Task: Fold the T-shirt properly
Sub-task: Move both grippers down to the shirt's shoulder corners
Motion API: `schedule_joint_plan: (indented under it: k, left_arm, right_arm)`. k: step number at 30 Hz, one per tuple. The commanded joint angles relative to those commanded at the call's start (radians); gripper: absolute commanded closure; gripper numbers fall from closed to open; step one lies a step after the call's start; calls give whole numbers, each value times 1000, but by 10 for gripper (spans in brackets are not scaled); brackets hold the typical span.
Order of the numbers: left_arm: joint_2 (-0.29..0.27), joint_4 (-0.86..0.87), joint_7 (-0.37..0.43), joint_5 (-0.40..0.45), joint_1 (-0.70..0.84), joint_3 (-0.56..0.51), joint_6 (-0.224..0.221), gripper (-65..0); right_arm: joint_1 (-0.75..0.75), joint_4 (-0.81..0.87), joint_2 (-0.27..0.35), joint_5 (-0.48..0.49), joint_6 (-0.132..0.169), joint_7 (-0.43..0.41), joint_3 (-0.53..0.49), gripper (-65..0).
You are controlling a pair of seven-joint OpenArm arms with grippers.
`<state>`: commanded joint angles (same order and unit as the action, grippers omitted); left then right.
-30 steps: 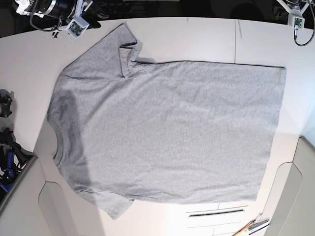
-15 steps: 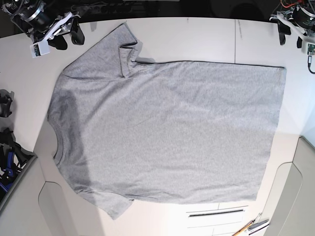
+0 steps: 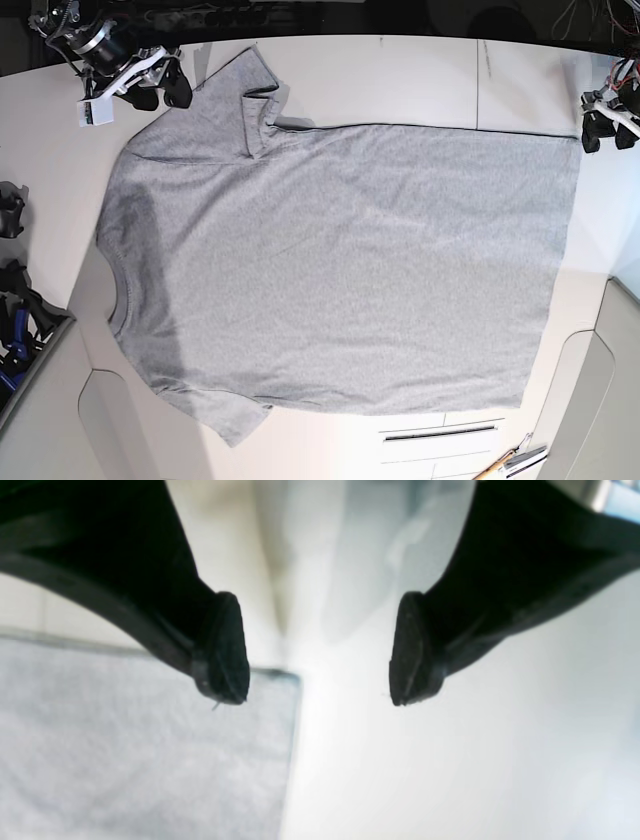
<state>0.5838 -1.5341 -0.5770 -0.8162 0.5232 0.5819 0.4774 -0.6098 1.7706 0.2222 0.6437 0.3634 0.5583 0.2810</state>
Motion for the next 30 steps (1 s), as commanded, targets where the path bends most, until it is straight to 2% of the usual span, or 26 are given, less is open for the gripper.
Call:
schedule_joint_plan:
  k: [2, 5, 7, 11, 17, 22, 27, 29, 30]
  left_arm:
    - [19, 79, -24, -56, -47, -26, 18, -471]
    - [29, 170, -35, -95, -101, -73, 19, -471]
    - [29, 200, -61, -128, -117, -107, 56, -471]
    - [28, 206, -86, -165, -119, -167, 97, -471]
    - [28, 206, -109, -168, -119, -240, 96, -471]
    - [28, 206, -109, -167, -119, -243, 96, -470]
    - [29, 206, -109, -166, -119, -243, 96, -469]
    - [28, 206, -109, -159, -119, -243, 96, -451]
    - [28, 206, -109, -159, -119, -243, 96, -415]
  right_arm:
    - [0, 0, -21, 0, 1, 0, 0, -371]
    - [0, 0, -39, 1, 3, 1, 0, -371]
    - [0, 0, -41, 16, 3, 3, -2, -371]
    - [0, 0, -57, 29, 3, 3, -2, -371]
    - [5, 0, -93, 30, 3, -2, -11, -371]
    - [28, 0, -94, 27, 3, -12, -46, -371]
    - [48, 0, -147, -9, -2, -12, -66, -371]
    - [50, 0, -160, -18, -2, -13, -66, -369]
    - [50, 0, -162, -21, -1, -13, -66, -369]
